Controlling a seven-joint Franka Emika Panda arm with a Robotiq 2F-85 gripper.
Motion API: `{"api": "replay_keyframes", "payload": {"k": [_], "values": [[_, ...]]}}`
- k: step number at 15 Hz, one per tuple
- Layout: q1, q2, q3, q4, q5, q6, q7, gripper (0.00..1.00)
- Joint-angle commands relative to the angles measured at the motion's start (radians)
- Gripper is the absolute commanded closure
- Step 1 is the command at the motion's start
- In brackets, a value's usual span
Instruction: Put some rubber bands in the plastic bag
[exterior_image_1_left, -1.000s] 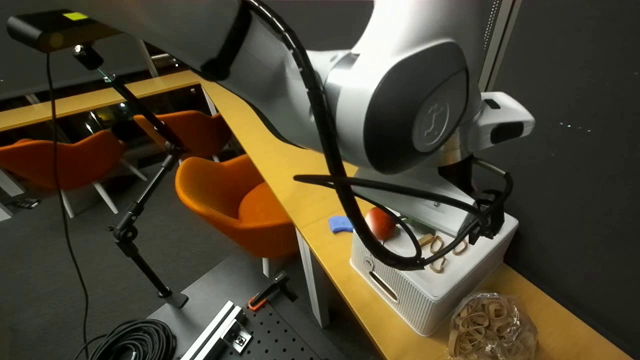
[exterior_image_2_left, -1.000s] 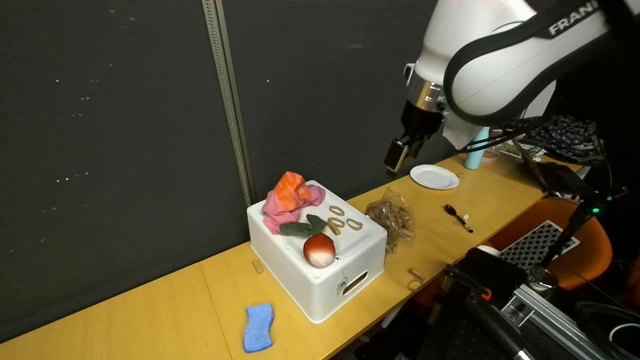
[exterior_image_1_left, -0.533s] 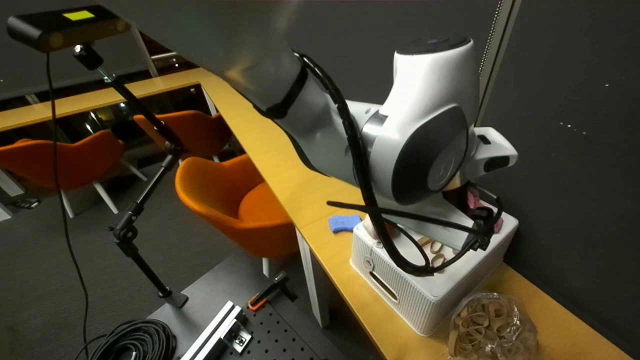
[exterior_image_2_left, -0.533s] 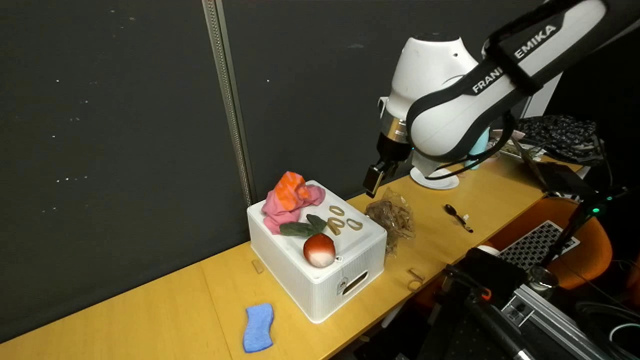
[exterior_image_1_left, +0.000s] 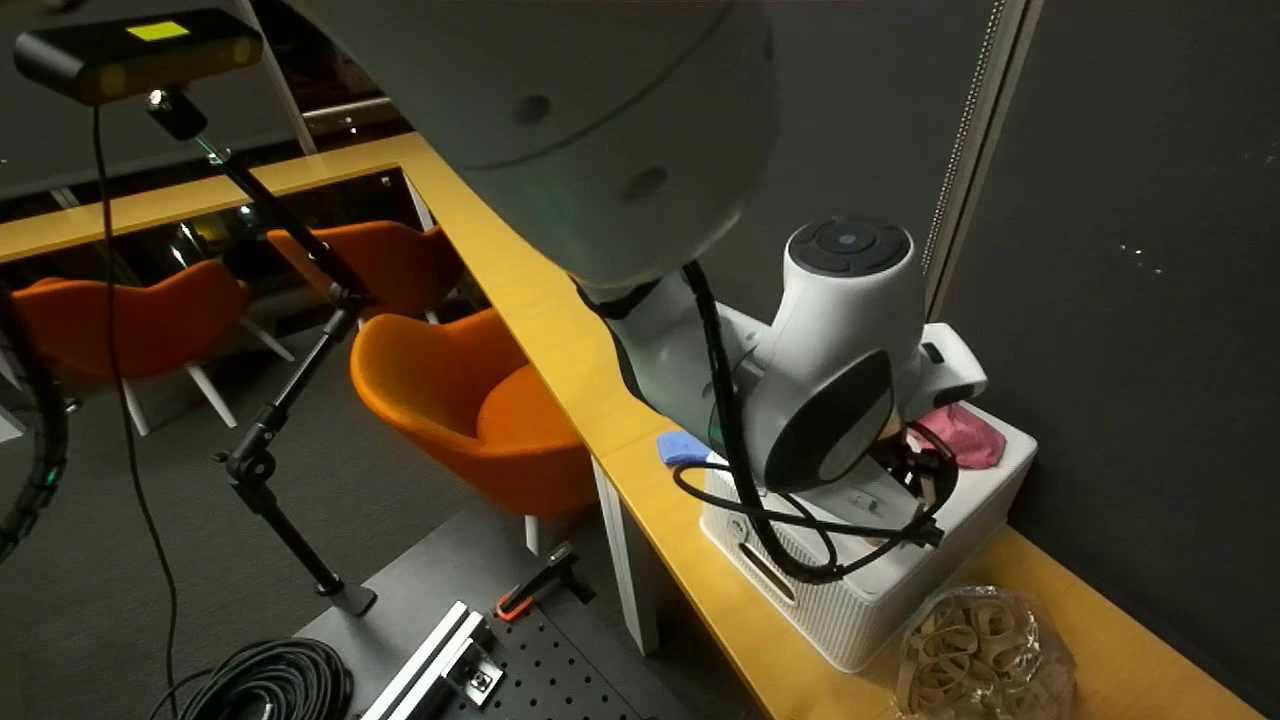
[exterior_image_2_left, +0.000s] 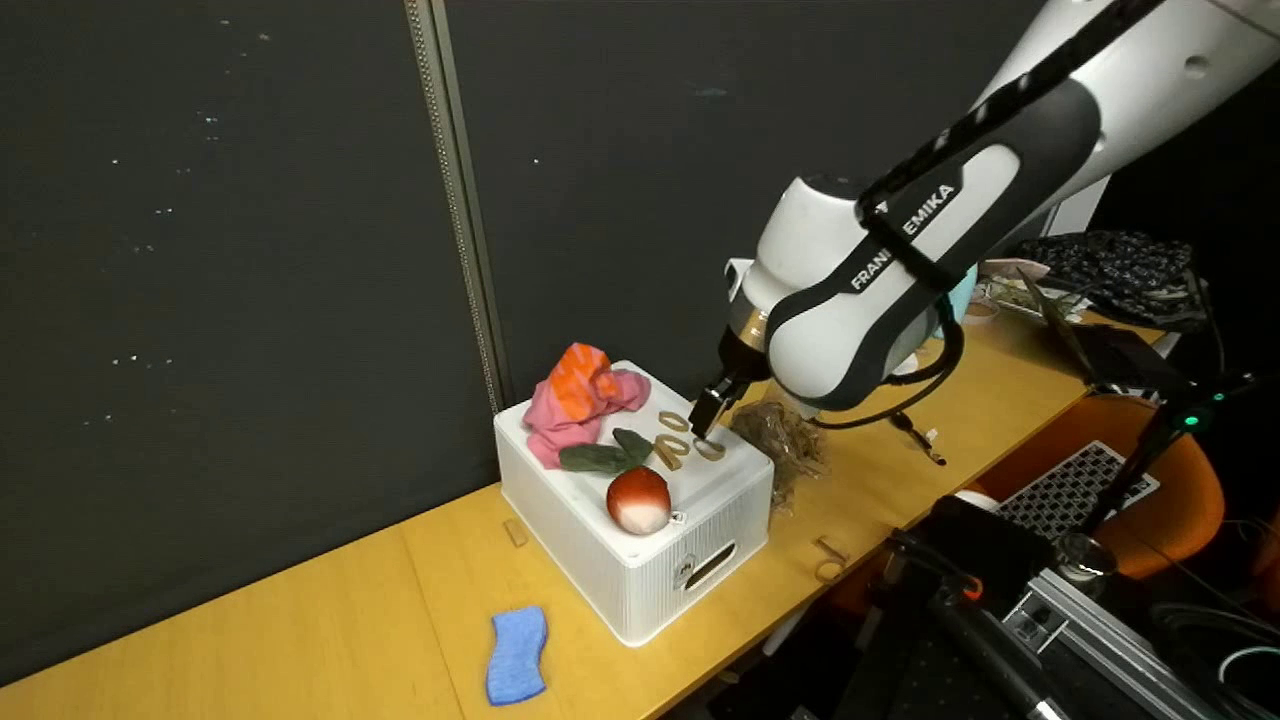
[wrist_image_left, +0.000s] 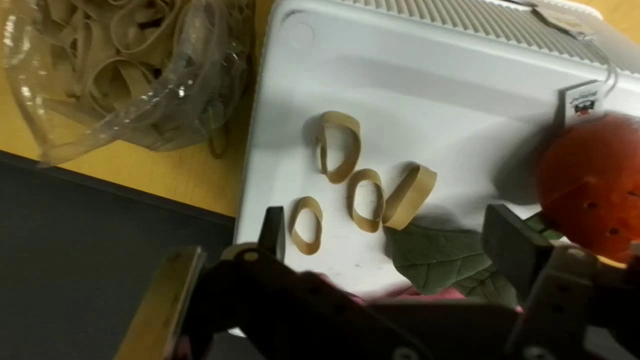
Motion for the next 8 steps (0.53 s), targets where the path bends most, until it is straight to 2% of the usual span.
{"api": "replay_keyframes", "payload": {"k": [1, 3, 4, 6, 8], "values": [[-0.132, 0.099, 0.144, 0.075, 0.067, 0.049, -0.12, 0.0], [-0.19, 0.138, 0.198, 0.11, 0.069, 0.046, -0.152, 0.0], [-0.207, 0.152, 0.205, 0.126, 0.061, 0.041, -0.16, 0.0], [-0.214, 0.178, 0.192, 0.166, 0.053, 0.015, -0.154, 0.0], [-0.177, 0.2, 0.137, 0.204, 0.042, -0.023, -0.123, 0.0]]}}
